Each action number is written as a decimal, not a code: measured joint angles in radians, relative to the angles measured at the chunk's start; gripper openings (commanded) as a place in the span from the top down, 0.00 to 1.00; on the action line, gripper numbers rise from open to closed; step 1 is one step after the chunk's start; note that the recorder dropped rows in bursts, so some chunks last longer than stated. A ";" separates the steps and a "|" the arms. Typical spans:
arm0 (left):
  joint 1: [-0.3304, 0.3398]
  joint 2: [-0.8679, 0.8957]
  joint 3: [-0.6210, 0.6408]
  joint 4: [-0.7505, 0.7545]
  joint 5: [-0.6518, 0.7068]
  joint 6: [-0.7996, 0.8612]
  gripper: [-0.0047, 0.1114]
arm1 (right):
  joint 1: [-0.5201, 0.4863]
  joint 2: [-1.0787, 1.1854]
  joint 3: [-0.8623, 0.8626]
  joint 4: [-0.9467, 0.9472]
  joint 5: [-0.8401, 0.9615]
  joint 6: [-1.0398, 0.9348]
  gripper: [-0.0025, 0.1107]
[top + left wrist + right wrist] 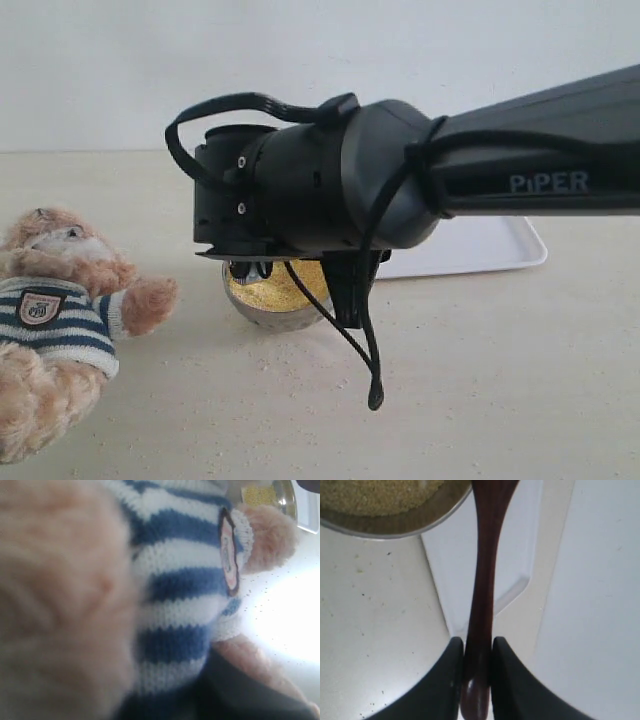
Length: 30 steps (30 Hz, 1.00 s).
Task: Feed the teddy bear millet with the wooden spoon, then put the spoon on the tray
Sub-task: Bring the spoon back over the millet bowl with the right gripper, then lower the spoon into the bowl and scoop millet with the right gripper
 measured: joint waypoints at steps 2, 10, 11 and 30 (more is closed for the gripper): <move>0.000 0.000 0.000 0.000 0.000 0.000 0.89 | -0.002 0.000 0.017 -0.014 0.000 -0.005 0.98; 0.000 0.000 0.000 0.000 0.000 0.000 0.89 | -0.002 0.008 0.024 -0.058 0.000 -0.039 0.98; 0.000 0.000 0.000 0.000 0.000 0.000 0.89 | -0.002 0.018 0.024 -0.068 0.000 -0.039 0.98; 0.000 0.000 0.000 0.000 0.000 0.000 0.89 | -0.002 0.158 0.026 -0.193 -0.004 -0.049 0.98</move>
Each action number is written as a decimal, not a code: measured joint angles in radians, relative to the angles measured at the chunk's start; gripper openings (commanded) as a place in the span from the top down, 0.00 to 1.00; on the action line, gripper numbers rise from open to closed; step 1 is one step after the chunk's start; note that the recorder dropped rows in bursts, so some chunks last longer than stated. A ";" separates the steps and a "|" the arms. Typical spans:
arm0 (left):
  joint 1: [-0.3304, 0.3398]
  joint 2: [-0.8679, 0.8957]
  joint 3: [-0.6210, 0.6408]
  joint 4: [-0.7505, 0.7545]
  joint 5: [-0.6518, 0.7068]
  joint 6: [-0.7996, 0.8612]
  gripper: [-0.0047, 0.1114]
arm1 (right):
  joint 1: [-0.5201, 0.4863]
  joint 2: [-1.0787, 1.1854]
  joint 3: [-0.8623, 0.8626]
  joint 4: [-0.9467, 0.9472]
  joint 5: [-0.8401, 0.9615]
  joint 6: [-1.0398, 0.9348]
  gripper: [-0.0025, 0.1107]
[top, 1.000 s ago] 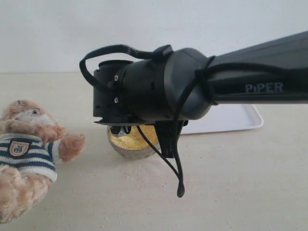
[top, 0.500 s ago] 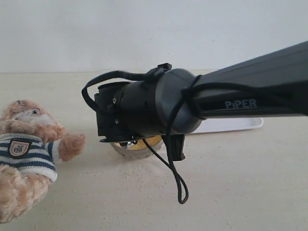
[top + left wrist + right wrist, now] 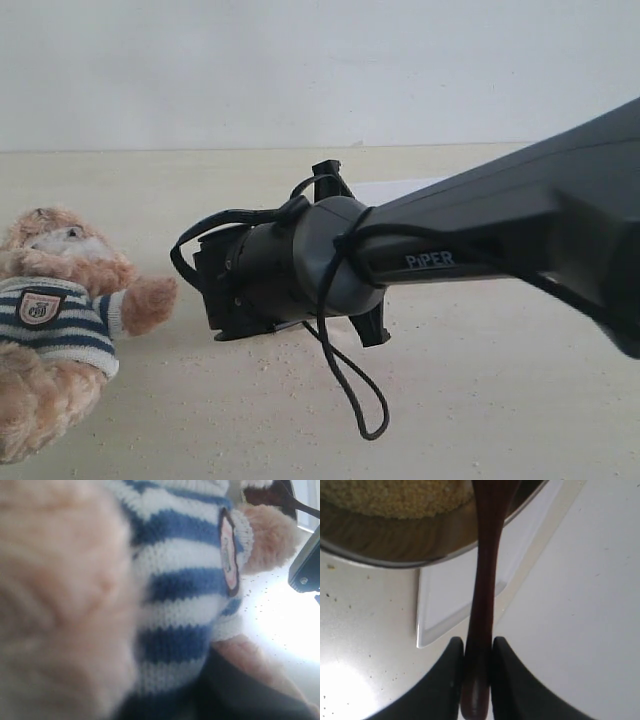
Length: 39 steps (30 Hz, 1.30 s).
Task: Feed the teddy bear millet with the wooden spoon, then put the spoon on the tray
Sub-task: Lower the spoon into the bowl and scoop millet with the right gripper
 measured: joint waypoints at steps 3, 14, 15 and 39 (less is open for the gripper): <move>0.000 0.000 0.000 0.000 0.000 0.000 0.89 | 0.000 0.001 0.000 -0.002 0.000 0.000 0.98; 0.000 0.000 0.000 0.000 0.000 0.000 0.89 | 0.021 0.002 0.000 0.020 0.000 -0.004 0.98; 0.000 0.000 0.000 0.000 0.000 0.000 0.89 | 0.023 0.002 0.000 0.027 0.000 -0.004 0.98; 0.000 0.000 0.000 0.000 0.000 0.000 0.89 | 0.023 0.002 0.000 0.110 0.000 -0.090 0.98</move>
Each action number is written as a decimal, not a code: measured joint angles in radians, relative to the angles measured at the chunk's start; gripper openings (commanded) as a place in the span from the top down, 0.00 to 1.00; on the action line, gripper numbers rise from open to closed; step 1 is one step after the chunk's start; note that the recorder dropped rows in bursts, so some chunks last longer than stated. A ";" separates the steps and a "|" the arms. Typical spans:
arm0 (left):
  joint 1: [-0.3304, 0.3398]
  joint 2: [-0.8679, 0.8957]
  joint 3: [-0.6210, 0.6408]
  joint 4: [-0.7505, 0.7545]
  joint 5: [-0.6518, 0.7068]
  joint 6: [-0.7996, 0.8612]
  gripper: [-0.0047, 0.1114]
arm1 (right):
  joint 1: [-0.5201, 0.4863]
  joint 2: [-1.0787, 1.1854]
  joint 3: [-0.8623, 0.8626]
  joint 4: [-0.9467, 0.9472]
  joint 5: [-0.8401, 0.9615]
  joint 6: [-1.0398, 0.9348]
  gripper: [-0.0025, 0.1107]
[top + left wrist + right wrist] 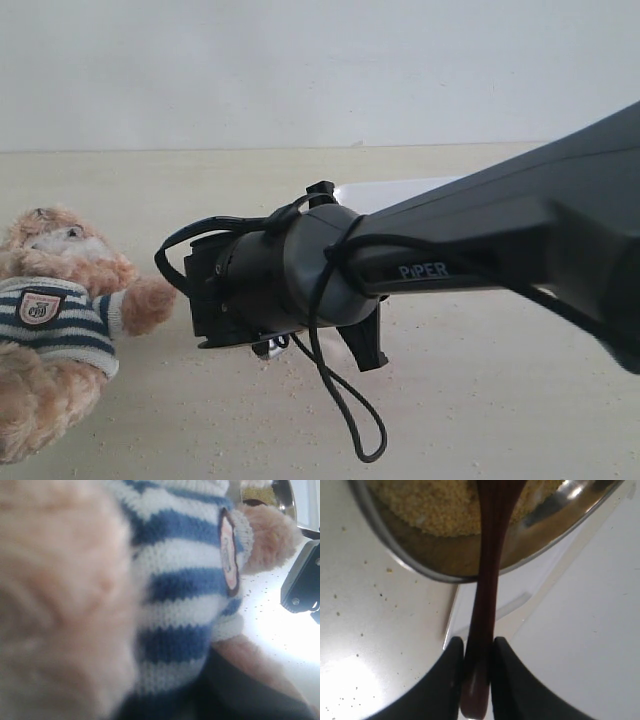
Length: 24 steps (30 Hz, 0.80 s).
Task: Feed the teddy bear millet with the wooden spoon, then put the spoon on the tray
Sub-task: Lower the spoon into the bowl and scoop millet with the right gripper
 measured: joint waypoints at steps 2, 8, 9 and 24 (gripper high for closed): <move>0.000 0.000 0.000 0.000 0.000 0.000 0.89 | 0.000 0.000 0.000 0.000 0.000 -0.001 0.98; 0.000 0.000 0.000 0.000 0.000 0.000 0.89 | 0.000 0.000 0.000 0.000 0.000 -0.003 0.98; 0.000 0.000 0.000 0.000 0.000 0.000 0.89 | 0.000 0.000 0.000 0.002 0.000 -0.003 0.98; 0.000 0.000 0.000 0.000 0.000 0.000 0.89 | 0.000 0.000 0.000 0.084 0.004 -0.004 0.98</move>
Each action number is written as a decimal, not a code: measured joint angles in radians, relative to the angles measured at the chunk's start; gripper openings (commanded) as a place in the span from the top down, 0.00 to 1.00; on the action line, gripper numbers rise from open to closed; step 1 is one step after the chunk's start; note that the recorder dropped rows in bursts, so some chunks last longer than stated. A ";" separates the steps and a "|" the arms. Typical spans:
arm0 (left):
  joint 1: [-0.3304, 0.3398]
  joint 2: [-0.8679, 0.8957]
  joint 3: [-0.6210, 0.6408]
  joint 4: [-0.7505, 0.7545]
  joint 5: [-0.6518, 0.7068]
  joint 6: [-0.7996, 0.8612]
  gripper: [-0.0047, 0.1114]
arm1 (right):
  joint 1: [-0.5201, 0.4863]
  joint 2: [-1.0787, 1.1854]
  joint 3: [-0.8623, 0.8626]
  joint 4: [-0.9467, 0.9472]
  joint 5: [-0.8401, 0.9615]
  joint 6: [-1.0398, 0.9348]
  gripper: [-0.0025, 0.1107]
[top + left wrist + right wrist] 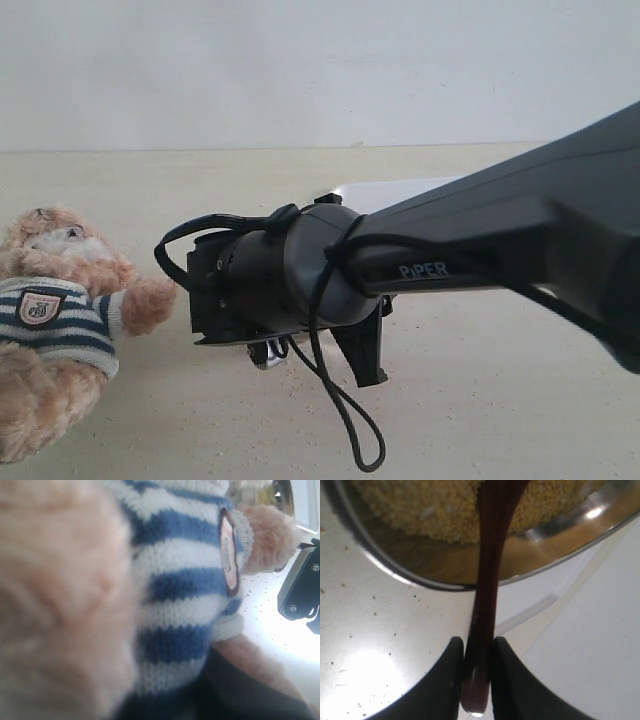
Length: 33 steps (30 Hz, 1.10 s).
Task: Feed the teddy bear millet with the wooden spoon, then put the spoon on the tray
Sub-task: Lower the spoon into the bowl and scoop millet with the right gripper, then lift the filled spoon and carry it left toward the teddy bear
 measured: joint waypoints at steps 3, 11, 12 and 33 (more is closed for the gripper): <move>0.000 0.000 0.000 0.000 0.000 0.000 0.89 | 0.000 0.000 0.000 0.000 0.000 0.000 0.98; 0.000 0.000 0.000 0.000 0.000 0.000 0.89 | 0.000 -0.015 0.000 0.007 -0.002 -0.019 0.98; 0.000 0.000 0.000 0.000 0.000 0.000 0.89 | 0.000 -0.021 0.000 0.007 -0.002 -0.019 0.98; 0.000 0.000 0.000 0.000 0.000 0.000 0.89 | 0.000 -0.048 0.000 0.056 -0.004 -0.052 0.98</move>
